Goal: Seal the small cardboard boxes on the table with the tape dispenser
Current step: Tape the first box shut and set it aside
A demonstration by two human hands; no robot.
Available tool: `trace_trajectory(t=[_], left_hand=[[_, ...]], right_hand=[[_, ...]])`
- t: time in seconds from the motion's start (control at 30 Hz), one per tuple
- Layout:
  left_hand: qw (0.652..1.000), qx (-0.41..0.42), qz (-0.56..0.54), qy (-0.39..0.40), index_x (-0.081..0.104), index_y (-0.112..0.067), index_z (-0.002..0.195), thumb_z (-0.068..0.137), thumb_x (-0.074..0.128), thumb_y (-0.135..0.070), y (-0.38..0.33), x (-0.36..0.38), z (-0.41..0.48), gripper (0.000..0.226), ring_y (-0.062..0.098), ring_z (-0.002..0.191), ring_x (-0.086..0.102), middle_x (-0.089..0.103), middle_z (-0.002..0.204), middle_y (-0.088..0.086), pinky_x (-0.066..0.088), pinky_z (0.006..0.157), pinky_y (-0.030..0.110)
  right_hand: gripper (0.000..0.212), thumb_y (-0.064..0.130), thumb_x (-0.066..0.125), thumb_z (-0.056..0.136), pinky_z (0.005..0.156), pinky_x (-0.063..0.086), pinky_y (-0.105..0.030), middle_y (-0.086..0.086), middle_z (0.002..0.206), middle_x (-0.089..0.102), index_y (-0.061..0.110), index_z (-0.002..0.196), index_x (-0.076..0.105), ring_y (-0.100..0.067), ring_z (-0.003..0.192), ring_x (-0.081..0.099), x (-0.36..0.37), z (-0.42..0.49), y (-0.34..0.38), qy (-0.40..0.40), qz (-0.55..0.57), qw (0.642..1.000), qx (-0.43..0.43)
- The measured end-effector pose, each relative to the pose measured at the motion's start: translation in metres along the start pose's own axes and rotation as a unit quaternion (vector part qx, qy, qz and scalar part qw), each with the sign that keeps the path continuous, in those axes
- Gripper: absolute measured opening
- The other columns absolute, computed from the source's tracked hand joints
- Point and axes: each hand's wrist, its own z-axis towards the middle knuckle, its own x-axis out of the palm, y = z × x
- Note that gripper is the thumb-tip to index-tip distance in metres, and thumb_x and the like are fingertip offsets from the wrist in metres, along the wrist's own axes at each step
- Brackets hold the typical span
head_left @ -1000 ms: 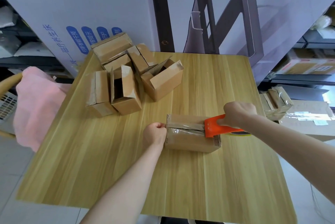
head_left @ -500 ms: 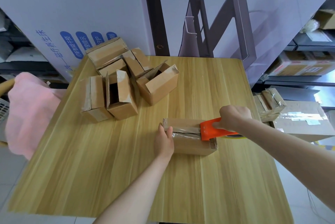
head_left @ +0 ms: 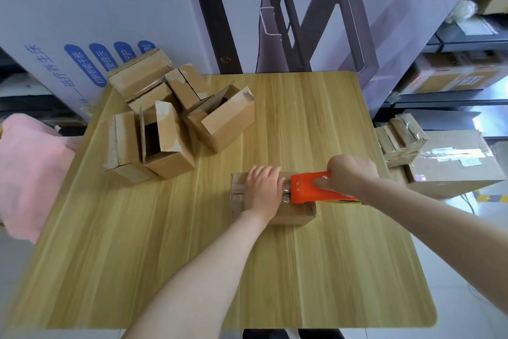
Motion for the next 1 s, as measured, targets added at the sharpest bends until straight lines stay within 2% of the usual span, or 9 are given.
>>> trace_trajectory(t=[0.1,0.17,0.27,0.33,0.53,0.67,0.8,0.9,1.0], left_hand=[[0.998,-0.012,0.054,-0.014,0.056,-0.020,0.114,0.102,0.030,-0.036,0.001,0.008,0.000,0.033,0.021,0.108,0.052,0.062,0.112,-0.002,0.033,0.106,0.038],[0.997,-0.014,0.076,-0.015,0.055,-0.021,0.110,0.101,0.028,-0.037,0.002,0.009,0.001,0.033,0.021,0.103,0.051,0.061,0.107,-0.002,0.034,0.100,0.036],[0.995,-0.020,0.097,0.005,0.052,-0.023,0.111,0.100,0.021,-0.041,0.003,0.009,0.003,0.037,0.019,0.105,0.049,0.057,0.110,-0.005,0.031,0.100,0.034],[0.995,-0.020,0.102,0.014,0.051,-0.024,0.114,0.100,0.020,-0.043,0.004,0.010,0.003,0.039,0.019,0.108,0.048,0.056,0.113,-0.006,0.030,0.102,0.035],[0.993,-0.035,0.110,0.025,0.051,-0.025,0.117,0.099,0.019,-0.043,0.002,0.008,0.003,0.040,0.017,0.111,0.046,0.056,0.116,-0.008,0.026,0.105,0.034],[0.993,-0.042,0.103,0.027,0.051,-0.024,0.118,0.099,0.020,-0.041,0.000,0.007,0.004,0.040,0.018,0.112,0.045,0.056,0.117,-0.007,0.026,0.106,0.036],[0.993,-0.042,0.106,0.025,0.053,-0.022,0.117,0.100,0.022,-0.040,-0.001,0.008,0.004,0.039,0.019,0.111,0.047,0.057,0.116,-0.006,0.028,0.106,0.038],[0.994,-0.048,0.097,0.014,0.054,-0.021,0.114,0.099,0.024,-0.040,-0.002,0.008,0.004,0.038,0.020,0.108,0.048,0.058,0.113,-0.005,0.026,0.104,0.036],[0.994,-0.047,0.097,0.017,0.054,-0.022,0.114,0.100,0.024,-0.040,-0.002,0.007,0.003,0.038,0.020,0.108,0.048,0.058,0.112,-0.006,0.027,0.105,0.036]], right_hand=[[0.048,0.064,0.050,0.082,0.042,0.032,-0.023,0.004,0.064,0.057,0.019,0.072,0.059,-0.013,0.046,0.049,0.010,-0.001,-0.012,-0.005,0.013,1.000,-0.014],[0.050,0.065,0.048,0.082,0.038,0.035,-0.023,0.002,0.062,0.058,0.019,0.071,0.062,-0.012,0.039,0.050,0.020,-0.001,-0.021,-0.006,0.041,0.999,-0.025],[0.046,0.067,0.047,0.080,0.033,0.041,-0.021,0.003,0.061,0.059,0.025,0.066,0.060,-0.013,0.035,0.057,0.034,0.002,-0.037,0.001,0.109,0.992,-0.056],[0.045,0.069,0.046,0.079,0.031,0.036,-0.017,0.005,0.060,0.059,0.028,0.064,0.058,-0.011,0.035,0.058,0.041,0.006,-0.046,0.000,0.146,0.986,-0.075],[0.040,0.065,0.048,0.078,0.042,0.034,-0.020,0.010,0.058,0.059,0.029,0.065,0.057,-0.002,0.048,0.057,0.055,0.017,-0.068,-0.002,0.181,0.975,-0.128],[0.031,0.058,0.057,0.081,0.042,0.038,-0.021,0.009,0.058,0.060,0.030,0.067,0.061,0.006,0.043,0.055,0.062,0.019,-0.109,0.019,0.209,0.971,-0.113],[0.035,0.063,0.054,0.078,0.041,0.036,-0.020,0.012,0.054,0.058,0.032,0.065,0.059,-0.001,0.043,0.057,0.067,0.017,-0.132,0.020,0.183,0.977,-0.104],[0.045,0.069,0.049,0.077,0.043,0.035,-0.021,0.010,0.060,0.058,0.027,0.068,0.061,-0.007,0.052,0.058,0.064,0.025,-0.113,0.021,0.115,0.987,-0.111],[0.047,0.068,0.049,0.079,0.045,0.031,-0.022,0.008,0.064,0.055,0.023,0.070,0.060,-0.012,0.057,0.054,0.054,0.037,-0.084,0.030,0.051,0.991,-0.122]])
